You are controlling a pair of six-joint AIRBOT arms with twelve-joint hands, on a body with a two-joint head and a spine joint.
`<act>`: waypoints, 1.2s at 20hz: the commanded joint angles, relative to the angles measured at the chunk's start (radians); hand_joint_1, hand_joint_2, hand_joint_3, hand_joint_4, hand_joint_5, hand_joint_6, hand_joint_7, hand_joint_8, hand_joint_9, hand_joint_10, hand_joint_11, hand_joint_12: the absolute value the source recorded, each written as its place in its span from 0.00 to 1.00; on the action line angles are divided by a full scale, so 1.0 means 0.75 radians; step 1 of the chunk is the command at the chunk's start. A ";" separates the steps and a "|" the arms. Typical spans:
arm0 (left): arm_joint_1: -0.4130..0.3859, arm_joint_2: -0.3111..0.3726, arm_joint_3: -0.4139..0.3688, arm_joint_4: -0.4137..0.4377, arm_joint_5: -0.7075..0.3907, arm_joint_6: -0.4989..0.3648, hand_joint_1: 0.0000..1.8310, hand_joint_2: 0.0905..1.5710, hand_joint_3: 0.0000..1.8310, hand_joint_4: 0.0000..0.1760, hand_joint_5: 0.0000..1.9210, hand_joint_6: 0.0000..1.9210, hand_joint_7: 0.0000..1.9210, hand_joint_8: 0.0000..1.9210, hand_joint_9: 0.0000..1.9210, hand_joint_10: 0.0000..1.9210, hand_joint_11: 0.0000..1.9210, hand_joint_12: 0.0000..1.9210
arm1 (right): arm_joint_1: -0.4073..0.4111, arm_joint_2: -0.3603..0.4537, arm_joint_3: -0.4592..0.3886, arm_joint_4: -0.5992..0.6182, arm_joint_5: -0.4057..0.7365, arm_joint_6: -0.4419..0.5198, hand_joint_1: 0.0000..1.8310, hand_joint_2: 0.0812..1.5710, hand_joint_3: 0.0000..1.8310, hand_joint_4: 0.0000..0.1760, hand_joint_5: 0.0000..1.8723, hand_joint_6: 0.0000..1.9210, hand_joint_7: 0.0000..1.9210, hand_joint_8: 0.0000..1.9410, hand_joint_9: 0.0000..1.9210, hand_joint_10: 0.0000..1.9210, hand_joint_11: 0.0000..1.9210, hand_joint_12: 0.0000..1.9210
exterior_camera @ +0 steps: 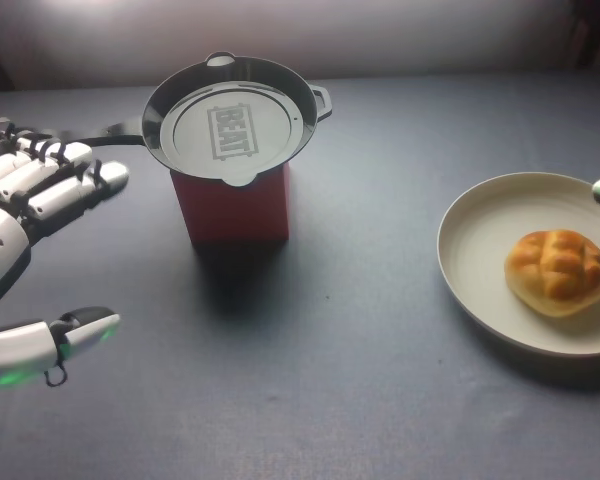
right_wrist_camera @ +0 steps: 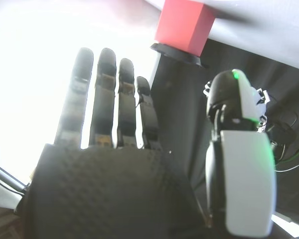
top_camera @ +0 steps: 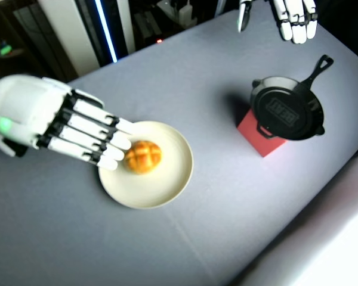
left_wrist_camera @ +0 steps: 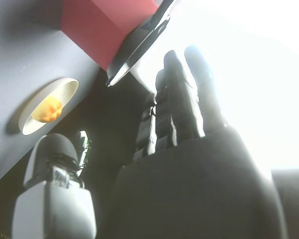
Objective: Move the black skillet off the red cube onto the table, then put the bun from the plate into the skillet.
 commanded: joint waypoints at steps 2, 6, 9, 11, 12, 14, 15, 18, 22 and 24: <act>-0.020 0.005 0.022 0.001 -0.165 0.002 0.31 0.68 0.00 0.40 0.17 0.00 0.12 0.00 0.11 0.00 0.00 0.35 | 0.015 -0.001 0.010 0.022 0.154 0.005 0.27 0.80 0.00 0.45 0.18 0.00 0.17 0.00 0.16 0.00 0.15 0.13; -0.116 -0.048 0.109 -0.052 -0.148 0.004 0.37 0.68 0.00 0.32 0.16 0.00 0.10 0.00 0.06 0.00 0.00 0.20 | 0.015 -0.003 0.013 0.020 0.143 0.005 0.24 0.80 0.00 0.44 0.17 0.00 0.16 0.00 0.16 0.00 0.16 0.13; -0.282 -0.132 0.230 -0.149 0.031 0.104 0.40 0.66 0.00 0.40 0.17 0.00 0.11 0.00 0.04 0.00 0.00 0.02 | 0.015 -0.006 0.016 0.012 0.139 0.005 0.26 0.80 0.00 0.42 0.18 0.00 0.17 0.00 0.16 0.00 0.16 0.13; -0.378 -0.194 0.317 -0.230 0.164 0.209 0.42 0.63 0.00 0.37 0.19 0.00 0.13 0.01 0.08 0.00 0.00 0.11 | 0.015 -0.009 0.020 0.007 0.131 0.005 0.26 0.80 0.00 0.38 0.18 0.00 0.17 0.00 0.17 0.00 0.16 0.13; -0.428 -0.228 0.369 -0.261 0.239 0.240 0.40 0.62 0.00 0.33 0.19 0.00 0.14 0.00 0.10 0.00 0.00 0.18 | 0.015 -0.010 0.022 0.002 0.126 0.005 0.27 0.80 0.00 0.36 0.18 0.00 0.17 0.00 0.17 0.00 0.16 0.13; -0.508 -0.280 0.460 -0.291 0.365 0.265 0.37 0.62 0.00 0.33 0.18 0.00 0.15 0.00 0.12 0.00 0.00 0.27 | 0.015 -0.010 0.024 -0.004 0.118 0.005 0.28 0.80 0.00 0.34 0.19 0.00 0.18 0.00 0.17 0.00 0.17 0.13; -0.564 -0.312 0.513 -0.319 0.442 0.306 0.35 0.62 0.00 0.49 0.18 0.00 0.15 0.00 0.13 0.01 0.00 0.34 | 0.015 -0.010 0.024 -0.007 0.115 0.005 0.29 0.80 0.00 0.32 0.19 0.00 0.18 0.00 0.17 0.00 0.17 0.13; -0.642 -0.369 0.608 -0.387 0.541 0.356 0.40 0.62 0.00 0.74 0.17 0.00 0.16 0.00 0.16 0.01 0.00 0.40 | 0.015 -0.011 0.026 -0.020 0.100 0.005 0.29 0.80 0.00 0.18 0.20 0.00 0.18 0.00 0.18 0.00 0.18 0.14; -0.693 -0.408 0.667 -0.415 0.587 0.356 0.39 0.63 0.00 0.69 0.24 0.00 0.25 0.00 0.28 0.01 0.06 0.50 | 0.019 -0.016 0.029 -0.035 0.084 0.005 0.28 0.81 0.00 0.11 0.21 0.00 0.20 0.00 0.19 0.00 0.18 0.13; -0.700 -0.417 0.678 -0.419 0.596 0.356 0.42 0.65 0.00 0.19 0.37 0.01 0.39 0.01 0.37 0.01 0.10 0.53 | 0.020 -0.018 0.030 -0.037 0.082 0.005 0.27 0.81 0.00 0.07 0.21 0.00 0.20 0.00 0.20 0.00 0.18 0.14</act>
